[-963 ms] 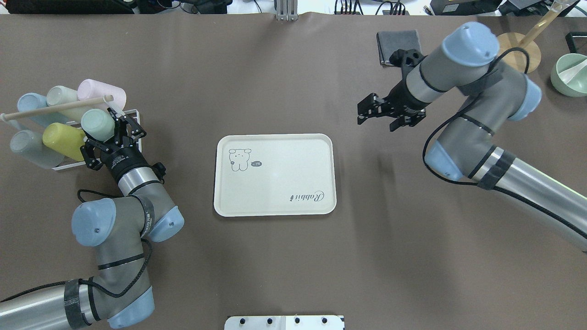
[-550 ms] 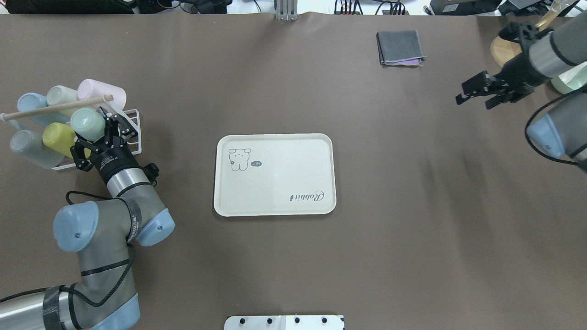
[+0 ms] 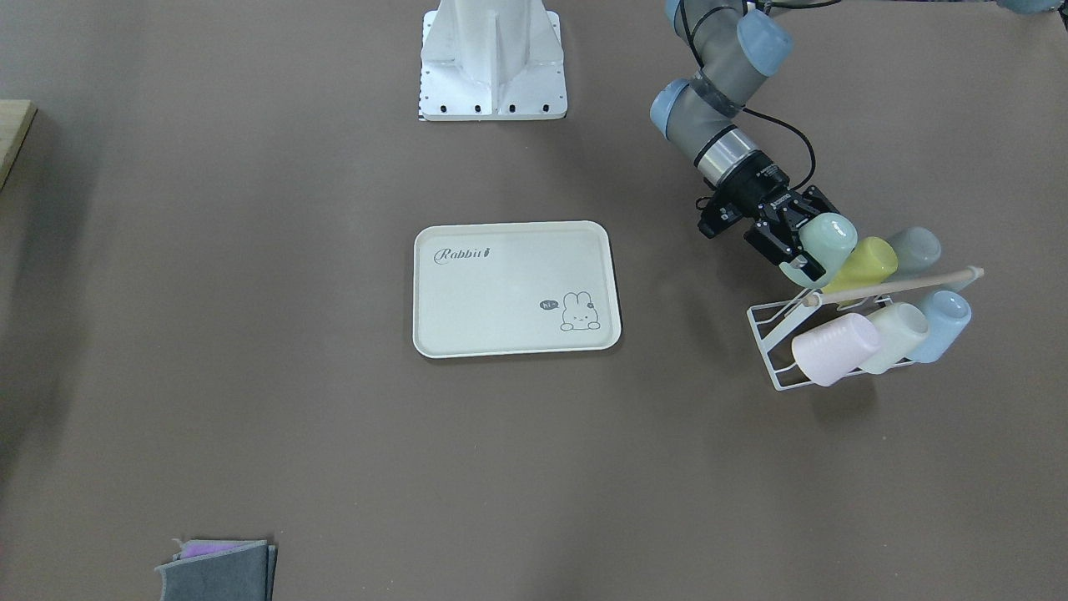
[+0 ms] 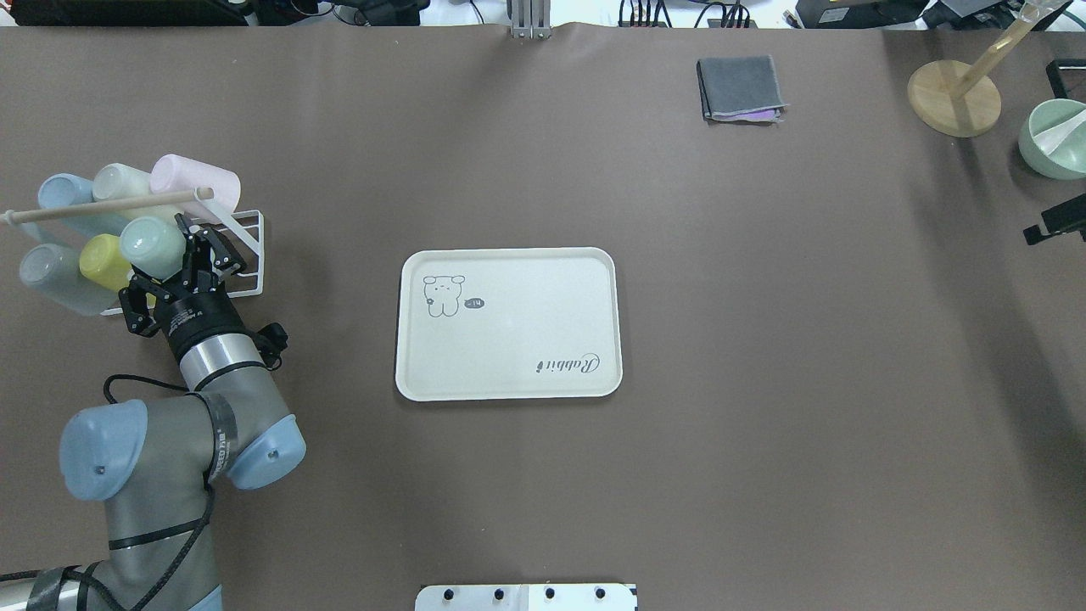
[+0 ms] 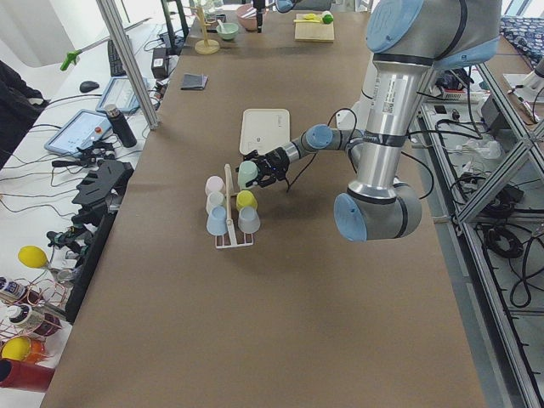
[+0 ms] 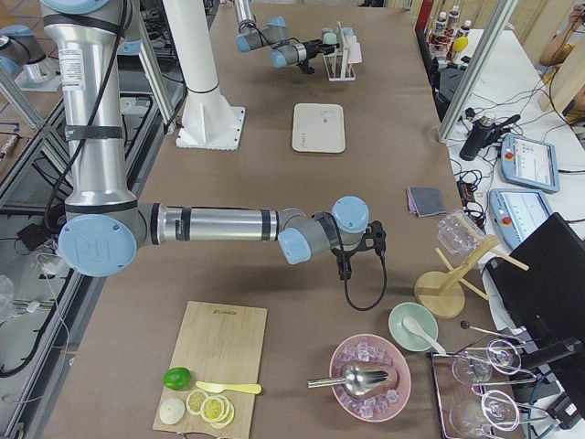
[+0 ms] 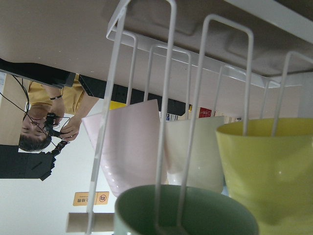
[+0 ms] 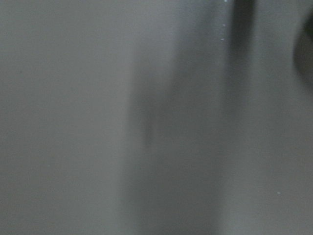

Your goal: Pick up and place green cup on tray

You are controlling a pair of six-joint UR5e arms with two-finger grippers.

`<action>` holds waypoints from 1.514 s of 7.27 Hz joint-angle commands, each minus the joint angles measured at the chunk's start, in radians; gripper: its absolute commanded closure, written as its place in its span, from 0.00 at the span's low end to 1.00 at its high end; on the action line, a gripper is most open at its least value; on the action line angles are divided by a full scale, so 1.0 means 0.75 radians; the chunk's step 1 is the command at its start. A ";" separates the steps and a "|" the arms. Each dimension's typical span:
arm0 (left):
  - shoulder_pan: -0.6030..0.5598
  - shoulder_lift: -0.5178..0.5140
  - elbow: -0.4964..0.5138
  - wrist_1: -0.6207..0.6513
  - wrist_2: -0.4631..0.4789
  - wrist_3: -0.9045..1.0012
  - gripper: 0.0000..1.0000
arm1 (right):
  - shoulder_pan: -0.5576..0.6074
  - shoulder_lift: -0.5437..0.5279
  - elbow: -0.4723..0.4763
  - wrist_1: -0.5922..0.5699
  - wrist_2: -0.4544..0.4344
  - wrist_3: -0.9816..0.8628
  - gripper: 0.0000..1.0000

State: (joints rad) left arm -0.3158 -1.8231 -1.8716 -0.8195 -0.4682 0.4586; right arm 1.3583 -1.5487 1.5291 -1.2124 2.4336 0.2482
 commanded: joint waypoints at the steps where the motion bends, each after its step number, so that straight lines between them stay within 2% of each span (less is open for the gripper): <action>1: 0.043 0.023 -0.047 0.003 -0.004 0.000 0.88 | 0.144 -0.035 0.207 -0.522 -0.164 -0.414 0.00; 2: 0.043 0.032 -0.061 0.003 -0.004 0.000 0.88 | 0.201 -0.040 0.333 -0.782 -0.256 -0.508 0.00; 3: 0.043 0.058 -0.092 0.000 -0.002 0.002 0.88 | 0.248 -0.036 0.354 -0.943 -0.261 -0.564 0.00; 6: 0.041 0.109 -0.192 0.000 0.002 0.039 0.89 | 0.263 -0.101 0.338 -0.940 -0.269 -0.576 0.00; 7: 0.026 0.126 -0.251 0.000 -0.004 0.069 0.99 | 0.263 -0.105 0.299 -0.940 -0.269 -0.578 0.00; 10: -0.011 0.152 -0.402 -0.022 -0.050 0.072 1.00 | 0.261 -0.064 0.268 -0.930 -0.273 -0.574 0.00; 11: -0.011 0.162 -0.476 -0.089 -0.053 0.070 1.00 | 0.259 -0.068 0.258 -0.930 -0.275 -0.574 0.00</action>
State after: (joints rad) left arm -0.3218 -1.7112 -2.1644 -0.8428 -0.4958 0.5144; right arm 1.5540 -1.6025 1.7302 -1.9117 2.2296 -0.1831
